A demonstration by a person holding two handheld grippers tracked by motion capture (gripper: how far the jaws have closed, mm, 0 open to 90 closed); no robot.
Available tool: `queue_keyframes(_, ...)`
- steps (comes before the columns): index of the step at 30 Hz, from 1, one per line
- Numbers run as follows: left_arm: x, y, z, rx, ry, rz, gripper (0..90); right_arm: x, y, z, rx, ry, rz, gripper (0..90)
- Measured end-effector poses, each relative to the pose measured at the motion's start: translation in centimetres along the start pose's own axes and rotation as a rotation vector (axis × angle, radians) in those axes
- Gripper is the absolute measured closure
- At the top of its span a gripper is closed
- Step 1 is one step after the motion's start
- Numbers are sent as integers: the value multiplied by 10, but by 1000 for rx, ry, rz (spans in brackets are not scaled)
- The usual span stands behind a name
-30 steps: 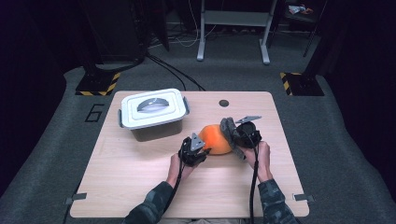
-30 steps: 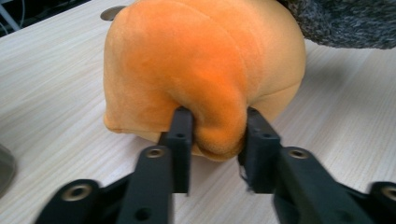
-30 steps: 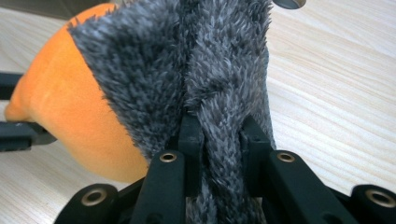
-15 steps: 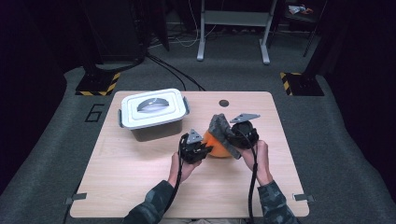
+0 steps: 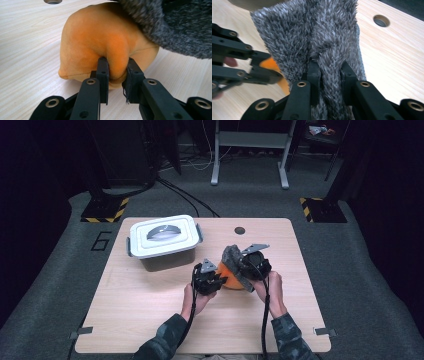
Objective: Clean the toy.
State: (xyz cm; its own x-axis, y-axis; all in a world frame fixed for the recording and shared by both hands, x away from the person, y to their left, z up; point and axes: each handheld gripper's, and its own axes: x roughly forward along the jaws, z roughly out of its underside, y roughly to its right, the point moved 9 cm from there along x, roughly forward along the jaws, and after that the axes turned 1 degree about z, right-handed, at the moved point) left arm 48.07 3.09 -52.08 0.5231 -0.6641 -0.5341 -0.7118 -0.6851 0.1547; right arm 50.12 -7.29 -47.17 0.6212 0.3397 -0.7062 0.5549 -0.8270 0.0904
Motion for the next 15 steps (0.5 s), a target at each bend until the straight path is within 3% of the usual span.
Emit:
queue_keyframes(8,0,-1,0,-14,6,1,758,1,22,16,51,-15,27,747)
queue_keyframes(15,1,-1,0,-35,9,10,757,10,46,39,124,-56,47,746)
